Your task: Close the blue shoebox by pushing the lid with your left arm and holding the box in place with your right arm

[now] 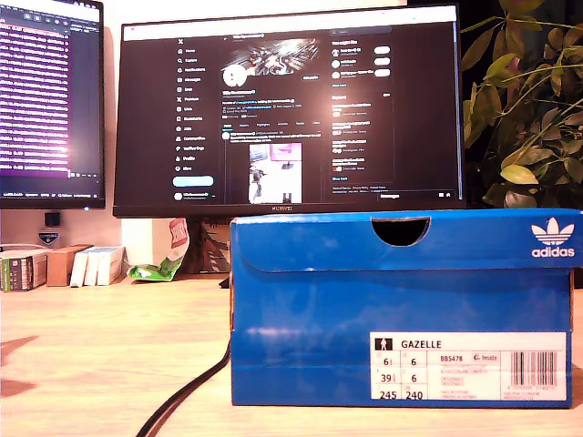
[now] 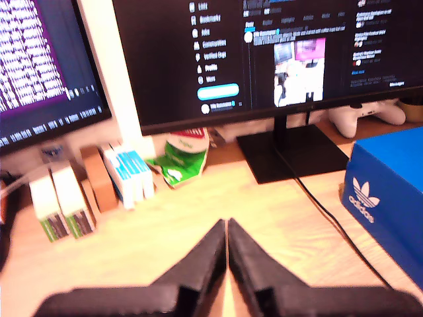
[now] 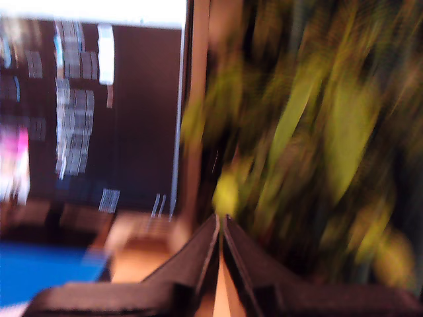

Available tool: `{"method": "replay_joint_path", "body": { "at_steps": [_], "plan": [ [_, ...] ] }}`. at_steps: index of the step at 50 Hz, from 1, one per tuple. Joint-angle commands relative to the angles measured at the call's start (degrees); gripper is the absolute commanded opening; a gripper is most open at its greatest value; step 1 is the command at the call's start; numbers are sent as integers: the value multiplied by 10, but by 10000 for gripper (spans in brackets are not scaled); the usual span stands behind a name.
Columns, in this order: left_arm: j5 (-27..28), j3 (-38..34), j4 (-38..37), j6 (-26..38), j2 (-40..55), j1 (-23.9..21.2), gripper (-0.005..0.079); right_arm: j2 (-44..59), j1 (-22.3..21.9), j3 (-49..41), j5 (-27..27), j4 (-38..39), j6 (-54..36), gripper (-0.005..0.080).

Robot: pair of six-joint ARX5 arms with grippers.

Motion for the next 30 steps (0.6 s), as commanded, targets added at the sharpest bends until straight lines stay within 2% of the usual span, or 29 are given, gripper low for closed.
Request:
{"method": "replay_joint_path", "body": {
  "at_steps": [1,9,30],
  "plan": [
    [12,-17,12,16,-11,-5,-14,-16,-5,-35,5,7,-1,-9],
    [20,-44,43,21,-48,-8,-14,-64,-5,-83,3,37,1,-9],
    [20,-141,57,21,-176,-9,-14,-159,-4,-185,3,53,18,-9]
  ]
}}
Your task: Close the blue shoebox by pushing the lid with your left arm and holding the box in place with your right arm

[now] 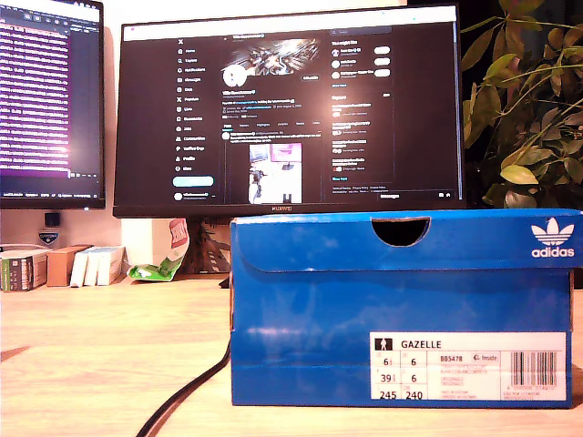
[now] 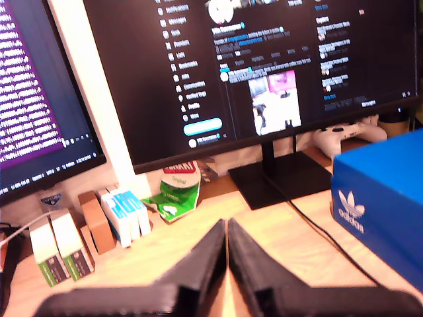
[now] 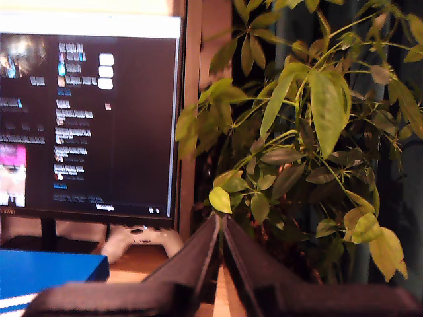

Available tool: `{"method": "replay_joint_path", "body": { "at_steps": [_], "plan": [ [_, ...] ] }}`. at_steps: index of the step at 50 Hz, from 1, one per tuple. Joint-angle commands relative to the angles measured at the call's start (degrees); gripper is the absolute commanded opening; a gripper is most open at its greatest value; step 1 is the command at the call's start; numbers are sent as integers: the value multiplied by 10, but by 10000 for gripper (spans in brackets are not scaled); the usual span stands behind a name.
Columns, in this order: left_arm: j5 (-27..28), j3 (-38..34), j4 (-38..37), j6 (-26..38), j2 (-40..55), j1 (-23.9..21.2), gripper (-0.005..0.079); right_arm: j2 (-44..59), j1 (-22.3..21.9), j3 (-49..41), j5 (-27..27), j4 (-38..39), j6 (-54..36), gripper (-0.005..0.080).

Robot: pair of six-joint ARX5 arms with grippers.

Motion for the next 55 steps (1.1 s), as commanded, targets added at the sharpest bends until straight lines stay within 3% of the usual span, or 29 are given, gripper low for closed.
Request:
{"method": "replay_joint_path", "body": {
  "at_steps": [1,18,32,55],
  "plan": [
    [2,-21,6,2,-17,-1,-14,-3,-4,-26,0,9,4,-9],
    [-25,-92,-6,-25,-109,-2,-14,-3,-4,-36,0,-22,0,-11],
    [-127,-99,-39,-57,-107,-2,-14,-3,-4,-36,2,-71,0,-11],
    [-168,-135,-92,-89,-107,-2,-14,-3,-4,-36,22,-193,18,-10]
  ]
}}
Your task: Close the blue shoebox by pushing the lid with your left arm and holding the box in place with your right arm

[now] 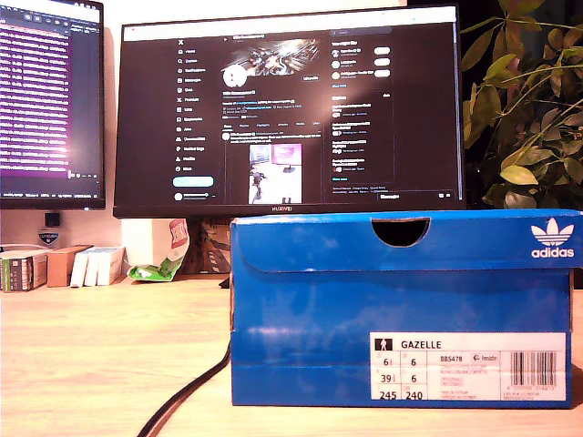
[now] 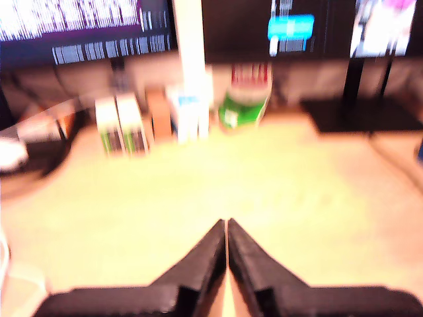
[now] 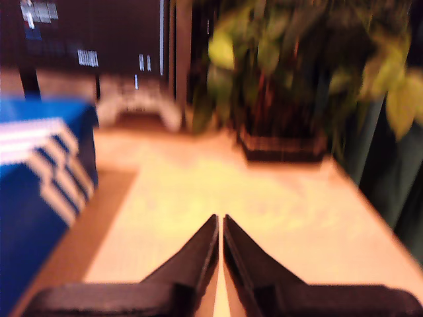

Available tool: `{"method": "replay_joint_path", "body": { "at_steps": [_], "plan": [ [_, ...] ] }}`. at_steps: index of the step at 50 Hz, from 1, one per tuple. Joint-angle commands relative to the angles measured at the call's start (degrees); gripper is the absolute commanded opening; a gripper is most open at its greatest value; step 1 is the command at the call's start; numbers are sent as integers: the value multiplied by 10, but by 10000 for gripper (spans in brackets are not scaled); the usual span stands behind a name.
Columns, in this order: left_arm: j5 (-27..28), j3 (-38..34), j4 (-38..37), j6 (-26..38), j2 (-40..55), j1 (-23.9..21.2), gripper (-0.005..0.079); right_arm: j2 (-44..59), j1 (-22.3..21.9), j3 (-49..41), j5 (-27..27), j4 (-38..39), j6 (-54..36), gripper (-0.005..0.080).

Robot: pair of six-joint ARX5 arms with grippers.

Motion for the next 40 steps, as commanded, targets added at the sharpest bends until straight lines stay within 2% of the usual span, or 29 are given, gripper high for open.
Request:
{"method": "replay_joint_path", "body": {
  "at_steps": [1,10,40],
  "plan": [
    [-2,-19,-9,-1,-5,-2,-14,-3,-4,-4,2,5,4,-11],
    [-16,-19,-9,-1,-5,-2,-14,-3,-4,-4,0,4,4,-10],
    [-11,-18,-7,-2,-5,-2,-14,-3,-4,-4,-8,6,13,-10]
  ]
}}
